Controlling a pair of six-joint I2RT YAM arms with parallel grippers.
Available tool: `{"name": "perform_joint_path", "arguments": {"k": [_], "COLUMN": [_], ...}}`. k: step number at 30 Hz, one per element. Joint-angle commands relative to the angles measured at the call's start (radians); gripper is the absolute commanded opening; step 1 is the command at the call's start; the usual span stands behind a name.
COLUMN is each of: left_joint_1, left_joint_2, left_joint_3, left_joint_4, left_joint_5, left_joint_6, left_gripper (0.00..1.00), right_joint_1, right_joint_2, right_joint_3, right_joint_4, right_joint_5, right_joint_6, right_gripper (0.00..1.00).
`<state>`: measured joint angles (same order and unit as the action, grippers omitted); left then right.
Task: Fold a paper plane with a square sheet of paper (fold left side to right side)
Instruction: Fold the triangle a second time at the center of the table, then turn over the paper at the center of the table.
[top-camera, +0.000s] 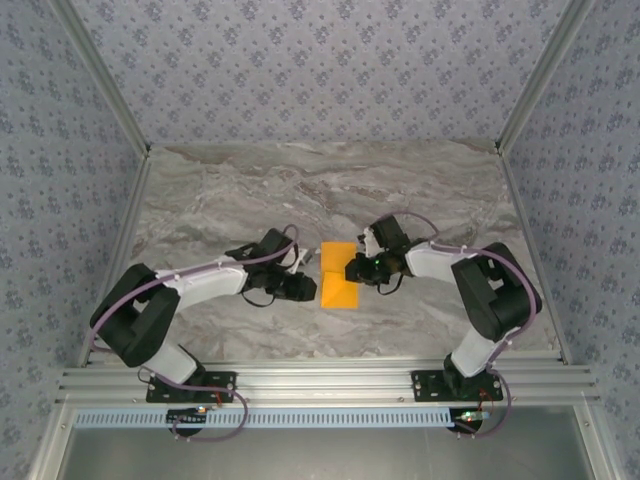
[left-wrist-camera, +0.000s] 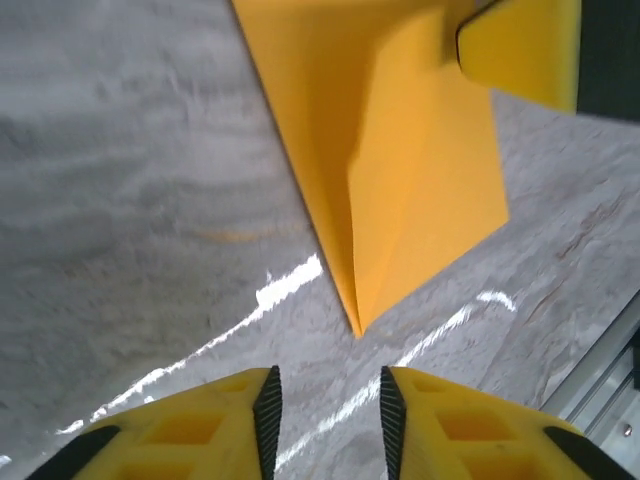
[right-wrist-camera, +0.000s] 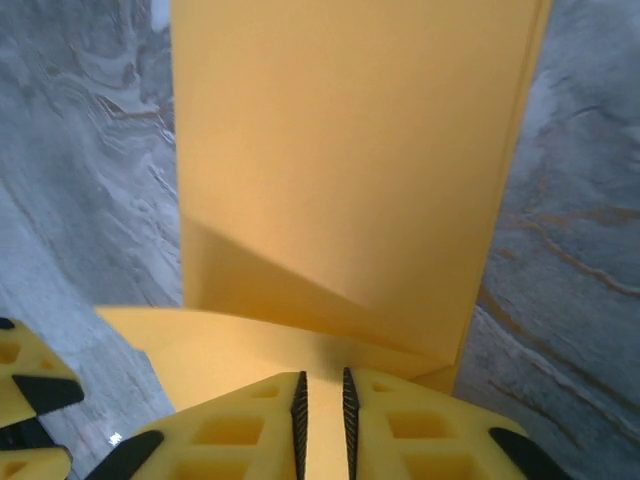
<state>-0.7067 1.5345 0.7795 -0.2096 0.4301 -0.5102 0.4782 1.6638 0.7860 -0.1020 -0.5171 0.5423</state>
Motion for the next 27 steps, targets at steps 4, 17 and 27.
{"name": "perform_joint_path", "arguments": {"k": [4,17,27], "left_joint_1": [0.030,0.031,0.031], "left_joint_2": [0.019,0.234,0.214], "left_joint_3": [0.023,0.131,0.132], "left_joint_4": [0.209,0.315,0.273], "left_joint_5": [-0.016,0.096,0.046], "left_joint_6": [-0.116,-0.127,-0.096], "left_gripper": [0.50,0.44,0.06], "right_joint_1": [-0.051,-0.124,-0.114], "right_joint_2": [-0.171,-0.254,-0.188], "right_joint_3": [-0.057,-0.140,-0.119], "right_joint_4": [0.008,-0.006,0.016], "right_joint_5": [0.064,0.011,-0.075], "right_joint_6": [-0.018,-0.028,-0.012], "right_gripper": [0.44,0.55,0.66]}}
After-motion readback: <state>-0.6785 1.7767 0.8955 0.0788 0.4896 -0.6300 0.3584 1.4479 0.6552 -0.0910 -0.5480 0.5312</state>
